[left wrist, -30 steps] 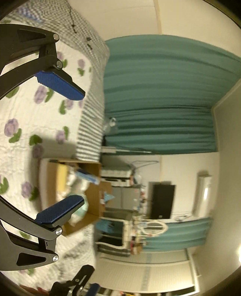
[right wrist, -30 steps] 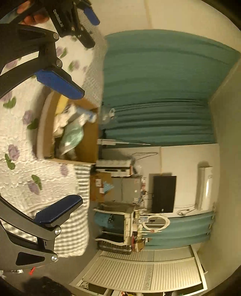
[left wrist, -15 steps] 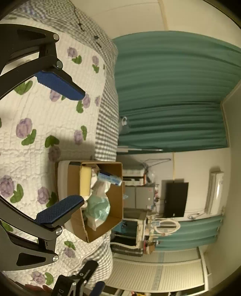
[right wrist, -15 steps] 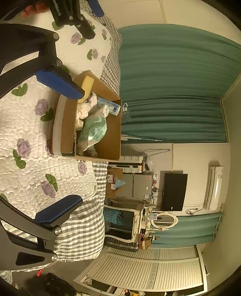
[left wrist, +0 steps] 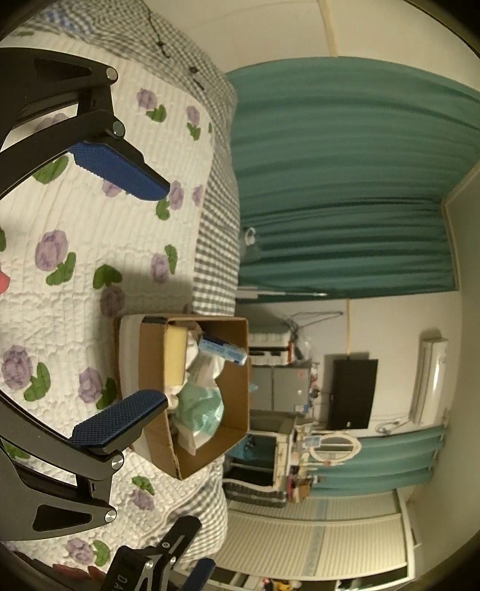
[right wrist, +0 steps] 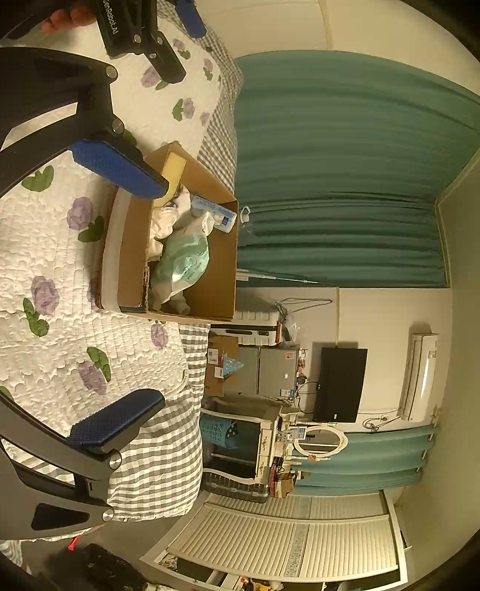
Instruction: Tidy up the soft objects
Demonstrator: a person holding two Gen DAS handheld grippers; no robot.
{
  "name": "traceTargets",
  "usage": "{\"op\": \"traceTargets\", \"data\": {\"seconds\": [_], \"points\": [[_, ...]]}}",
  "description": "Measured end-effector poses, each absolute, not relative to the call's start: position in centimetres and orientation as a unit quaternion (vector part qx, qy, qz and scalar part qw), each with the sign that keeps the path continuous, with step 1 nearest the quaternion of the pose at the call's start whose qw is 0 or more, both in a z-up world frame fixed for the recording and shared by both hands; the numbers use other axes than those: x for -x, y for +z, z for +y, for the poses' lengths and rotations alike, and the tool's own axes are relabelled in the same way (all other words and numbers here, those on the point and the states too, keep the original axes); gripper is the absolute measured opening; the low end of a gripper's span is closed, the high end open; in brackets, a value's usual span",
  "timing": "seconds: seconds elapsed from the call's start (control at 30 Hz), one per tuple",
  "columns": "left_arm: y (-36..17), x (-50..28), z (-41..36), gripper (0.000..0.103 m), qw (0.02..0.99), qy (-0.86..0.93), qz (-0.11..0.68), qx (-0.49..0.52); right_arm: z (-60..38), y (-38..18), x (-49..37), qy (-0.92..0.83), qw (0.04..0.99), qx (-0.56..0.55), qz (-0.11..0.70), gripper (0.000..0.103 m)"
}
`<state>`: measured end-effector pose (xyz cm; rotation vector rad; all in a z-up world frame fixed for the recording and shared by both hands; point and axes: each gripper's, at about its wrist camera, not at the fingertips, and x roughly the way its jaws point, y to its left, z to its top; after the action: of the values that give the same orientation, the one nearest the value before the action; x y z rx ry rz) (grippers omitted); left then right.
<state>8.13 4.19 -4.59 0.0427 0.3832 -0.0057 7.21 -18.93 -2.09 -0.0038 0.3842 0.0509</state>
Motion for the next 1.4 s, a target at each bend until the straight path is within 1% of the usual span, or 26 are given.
{"op": "traceTargets", "data": {"seconds": [1.4], "points": [[-4.74,-8.17,4.24,0.103,0.98,-0.006,0.196,-0.017,-18.92,-2.76,-7.72,0.02,0.979,0.002,0.204,0.103]]}}
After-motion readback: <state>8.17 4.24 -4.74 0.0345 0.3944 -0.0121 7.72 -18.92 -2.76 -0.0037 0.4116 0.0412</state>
